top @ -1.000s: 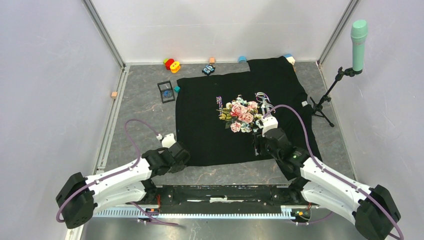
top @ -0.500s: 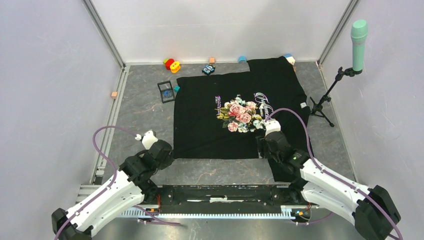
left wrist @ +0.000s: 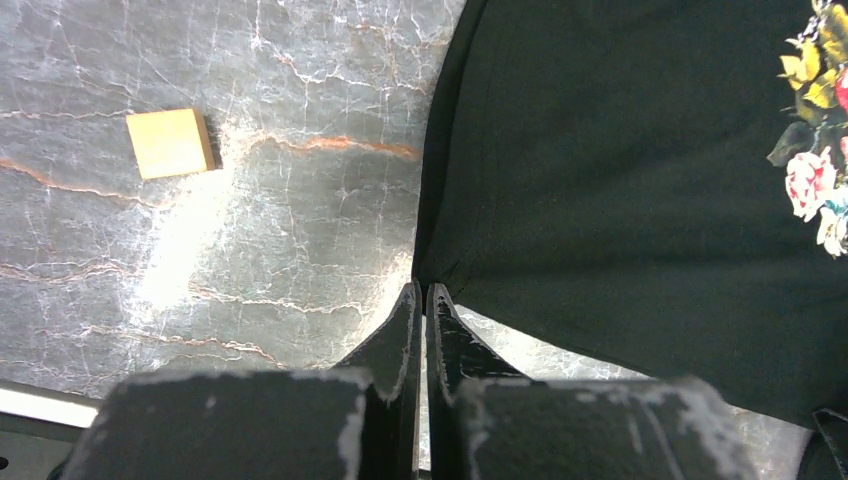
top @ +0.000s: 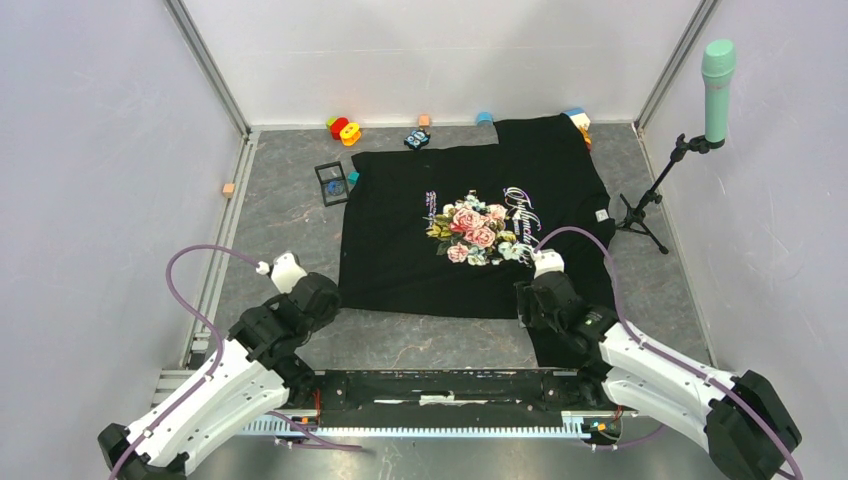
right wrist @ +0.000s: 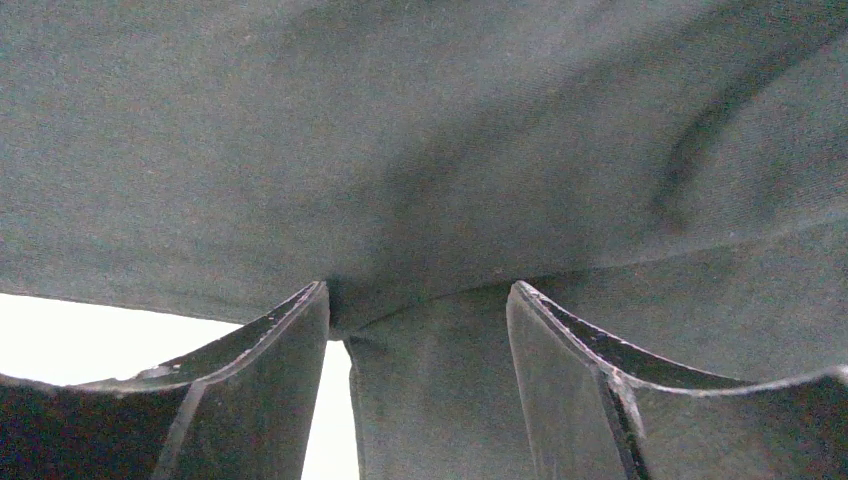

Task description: Pin the brooch onto the clothing

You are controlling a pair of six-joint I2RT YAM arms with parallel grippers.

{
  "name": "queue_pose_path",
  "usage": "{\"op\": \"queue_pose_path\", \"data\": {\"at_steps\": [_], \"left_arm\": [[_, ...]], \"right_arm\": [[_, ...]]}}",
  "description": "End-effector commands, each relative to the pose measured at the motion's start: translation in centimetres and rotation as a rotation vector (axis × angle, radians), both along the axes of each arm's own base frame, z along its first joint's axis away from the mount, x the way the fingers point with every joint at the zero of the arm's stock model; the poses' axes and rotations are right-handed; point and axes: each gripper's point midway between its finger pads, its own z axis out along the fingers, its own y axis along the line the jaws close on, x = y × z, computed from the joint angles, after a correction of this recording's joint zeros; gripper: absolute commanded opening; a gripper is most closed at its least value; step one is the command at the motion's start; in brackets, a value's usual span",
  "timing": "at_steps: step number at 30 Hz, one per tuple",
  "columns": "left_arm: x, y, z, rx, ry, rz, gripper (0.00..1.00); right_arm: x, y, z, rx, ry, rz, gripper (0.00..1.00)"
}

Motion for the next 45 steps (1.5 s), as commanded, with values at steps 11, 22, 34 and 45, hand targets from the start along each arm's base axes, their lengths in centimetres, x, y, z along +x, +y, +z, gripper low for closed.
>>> {"op": "queue_pose_path", "data": {"at_steps": [11, 22, 34, 45], "left_arm": [[0.7, 2.1, 2.5, 0.073, -0.076, 0.048, 0.02], [1.8, 1.8, 5.0, 0.125, -0.070, 0.011, 0.35], [5.3, -4.8, 9.1, 0.098, -0.069, -0.443, 1.00], [9.6, -6.5, 13.2, 0.139, -0.108, -0.719, 1.00]], "right_arm": [[-6.2, 3.3, -2.8, 0.273, 0.245, 0.080, 0.71], [-4.7, 4.3, 2.3, 0.295, 0.162, 0.121, 0.78], [2.1, -2.1, 10.5, -0.066, -0.095, -0.131, 0.94], [4.8, -7.0, 8.8, -0.139, -0.026, -0.342, 0.79]]}}
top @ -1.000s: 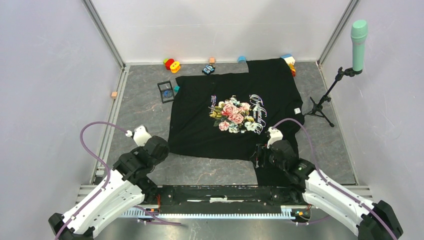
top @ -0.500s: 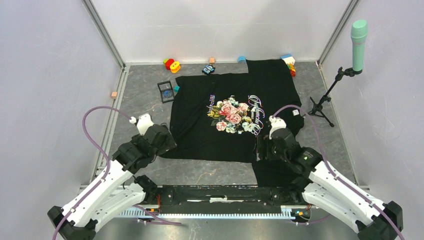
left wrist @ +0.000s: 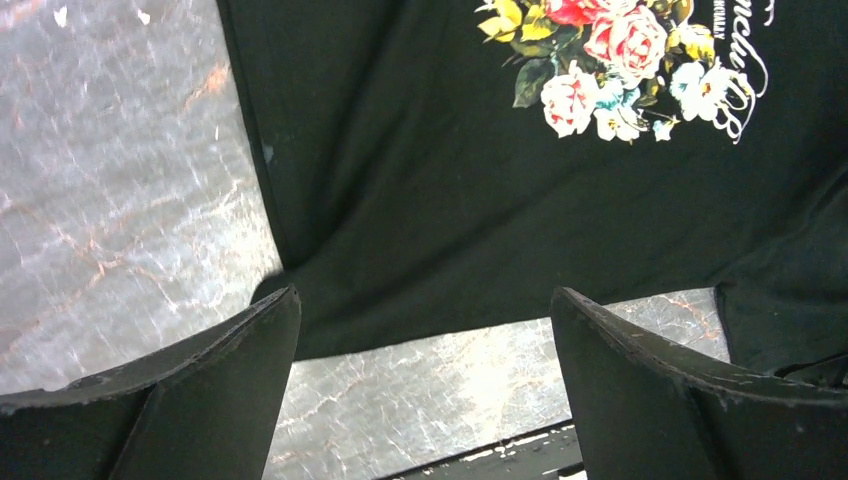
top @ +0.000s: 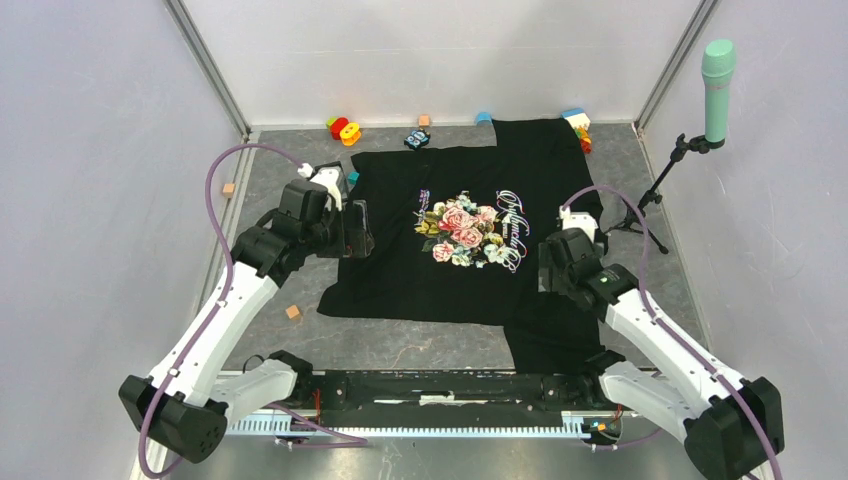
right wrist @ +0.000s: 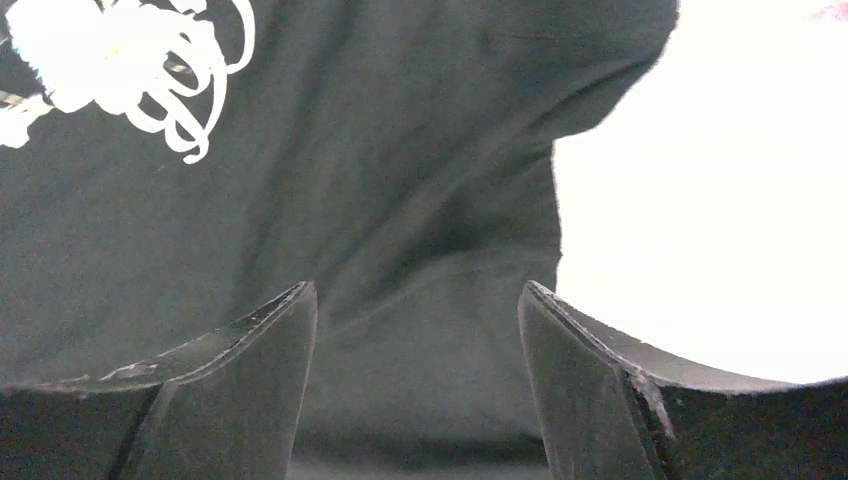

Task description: Pin the brooch onto the clothing

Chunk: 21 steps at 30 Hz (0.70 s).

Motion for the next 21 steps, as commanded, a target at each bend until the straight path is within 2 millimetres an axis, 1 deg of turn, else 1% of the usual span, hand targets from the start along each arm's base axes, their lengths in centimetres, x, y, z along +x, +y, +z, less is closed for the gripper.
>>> {"op": "queue_pose_path", "data": {"at_steps": [1, 4, 6, 9, 11, 13, 15, 17, 18, 21], "left_arm": [[1.2, -0.8, 1.4, 0.028, -0.075, -0.138, 1.00], [1.5, -1.0, 0.8, 0.001, -0.083, -0.136, 1.00], [2.1, -0.3, 0.3, 0.021, -0.084, -0.109, 1.00], [3.0, 0.2, 0.1, 0.027, -0.087, -0.083, 1.00], [3.4, 0.3, 0.0, 0.025, -0.094, -0.075, 1.00], [3.9, 0.6, -0.5, 0.036, -0.099, -0.062, 1.00], [4.2, 1.2, -1.1, 0.051, -0.094, -0.042, 1.00], [4.4, 1.6, -1.6, 0.054, -0.088, -0.028, 1.00], [4.6, 1.7, -1.7, 0.053, -0.090, -0.022, 1.00], [4.8, 2.0, -2.3, 0.039, -0.082, -0.011, 1.00]], "right_arm": [[1.1, -2.2, 0.5, 0.010, -0.035, -0.092, 0.78], [1.0, -4.9, 0.1, 0.027, -0.042, -0.167, 0.78], [0.9, -6.6, -0.5, 0.047, -0.026, -0.206, 0.77], [0.7, -8.3, -2.1, 0.094, 0.016, -0.228, 0.74], [0.5, -9.3, -3.4, 0.140, 0.043, -0.261, 0.68], [0.4, -9.3, -4.4, 0.192, 0.060, -0.264, 0.64], [0.3, -9.3, -5.3, 0.215, 0.074, -0.272, 0.64], [0.2, -9.5, -6.0, 0.222, 0.087, -0.278, 0.62], [0.3, -9.1, -6.2, 0.244, 0.092, -0.266, 0.62], [0.3, -9.2, -6.6, 0.253, 0.099, -0.266, 0.61]]}}
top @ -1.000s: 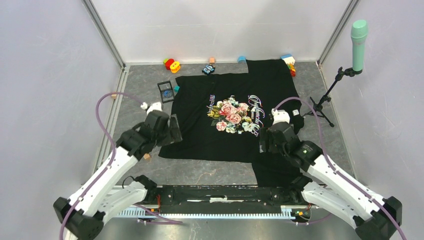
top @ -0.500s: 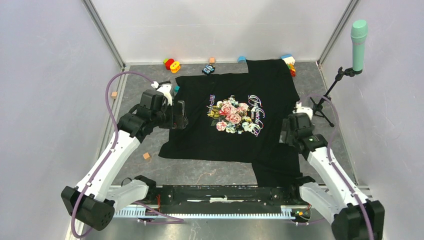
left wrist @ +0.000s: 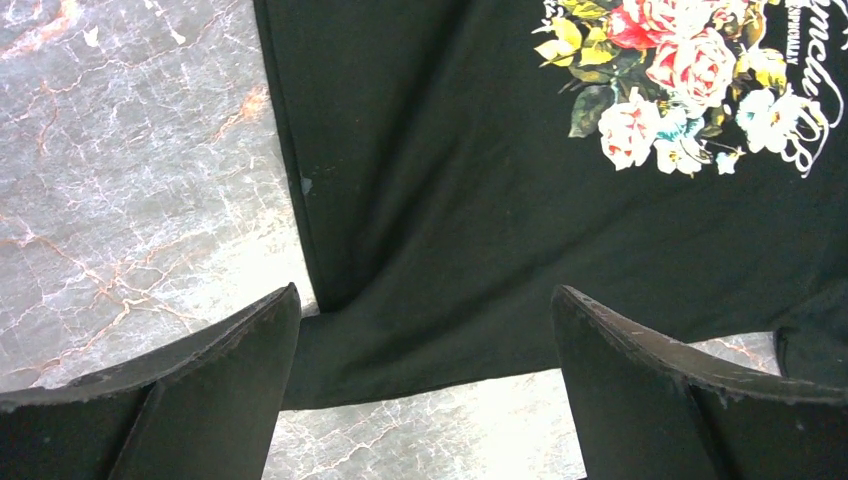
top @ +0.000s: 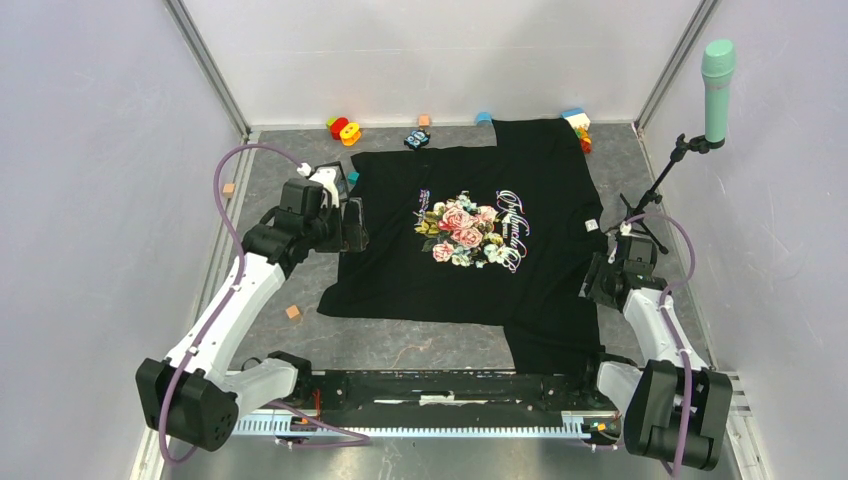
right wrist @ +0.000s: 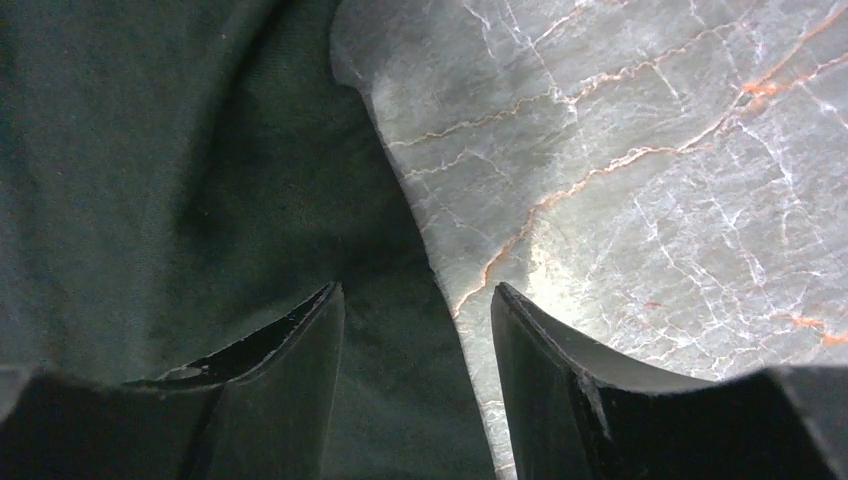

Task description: Pin the brooch onto the clothing

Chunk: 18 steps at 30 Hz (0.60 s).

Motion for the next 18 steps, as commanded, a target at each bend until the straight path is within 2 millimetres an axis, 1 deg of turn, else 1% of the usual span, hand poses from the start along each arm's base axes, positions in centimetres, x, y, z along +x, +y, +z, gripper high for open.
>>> {"op": "queue_pose_path", "data": {"at_steps": [1, 3, 7, 9, 11, 14, 15, 18], "left_arm": [[1.3, 0.4, 0.0, 0.002, -0.052, -0.012, 1.00], [1.3, 0.7, -0.3, 0.003, -0.042, -0.006, 1.00], [1.2, 0.9, -0.3, -0.002, -0.049, 0.002, 1.00], [1.2, 1.0, -0.3, -0.003, -0.053, 0.005, 1.00], [1.0, 1.1, -0.3, -0.005, -0.055, 0.006, 1.00], [1.0, 1.2, -0.3, -0.004, -0.058, 0.011, 1.00], [1.0, 1.2, -0.3, -0.005, -0.058, 0.012, 1.00], [0.9, 1.1, -0.2, -0.015, -0.062, 0.009, 1.00]], "right_arm": [[1.5, 0.5, 0.2, 0.038, -0.066, 0.045, 0.61], [1.4, 0.3, -0.1, 0.038, -0.060, 0.028, 0.60], [1.0, -0.7, -1.0, 0.045, -0.048, -0.042, 0.54], [0.7, -0.8, -1.6, 0.058, -0.038, -0.064, 0.50], [0.3, -0.7, -2.1, 0.071, -0.026, -0.074, 0.44], [-0.4, -1.1, -2.5, 0.054, -0.017, -0.101, 0.34], [-0.6, -1.7, -2.5, 0.028, -0.014, -0.124, 0.30], [-0.9, -2.4, -2.0, -0.002, -0.022, -0.175, 0.18]]}}
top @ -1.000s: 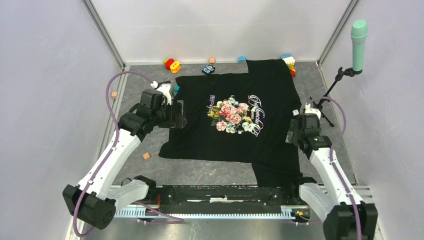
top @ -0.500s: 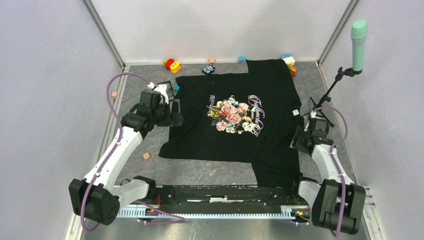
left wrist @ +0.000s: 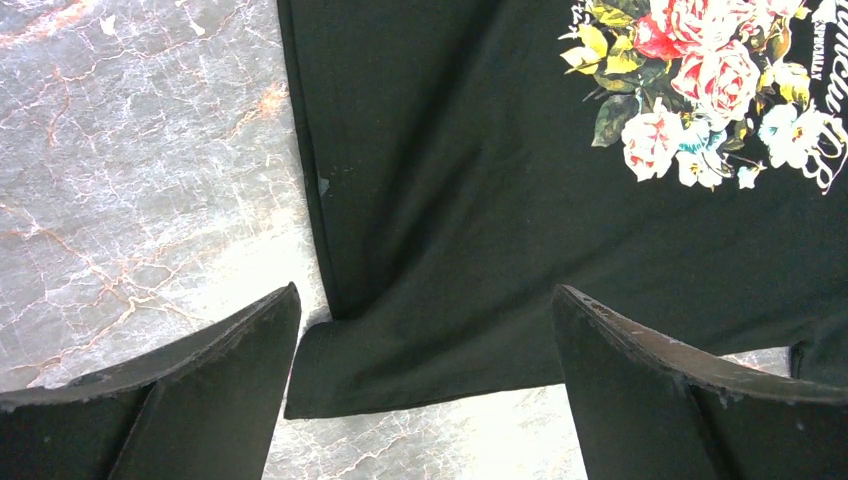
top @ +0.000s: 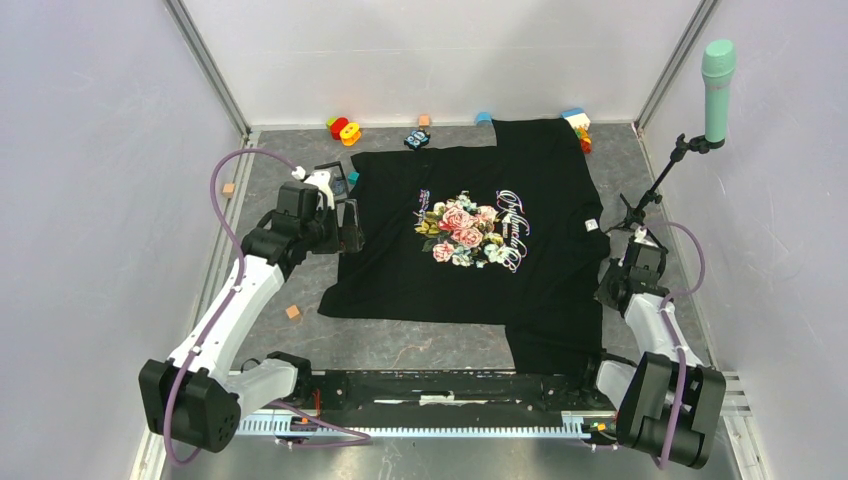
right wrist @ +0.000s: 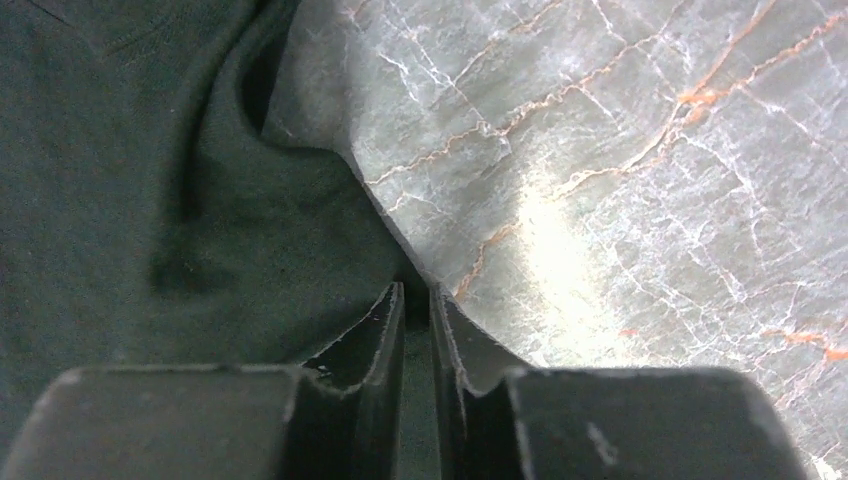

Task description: Pin the brooch onto the clothing

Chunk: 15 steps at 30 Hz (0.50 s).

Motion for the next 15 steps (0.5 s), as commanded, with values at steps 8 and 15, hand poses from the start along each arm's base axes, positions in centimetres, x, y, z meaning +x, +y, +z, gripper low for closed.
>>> {"op": "queue_pose_path", "data": {"at_steps": [8, 15], "left_arm": [[0.3, -0.2, 1.6, -0.017, -0.083, -0.030, 1.00], [0.3, -0.1, 1.7, -0.018, -0.085, -0.025, 1.00]], "right_arm": [[-2.5, -1.8, 0.1, -0.059, 0.040, -0.177, 0.00], [-3.3, -2.4, 1.7, -0.070, -0.007, -0.286, 0.00]]}}
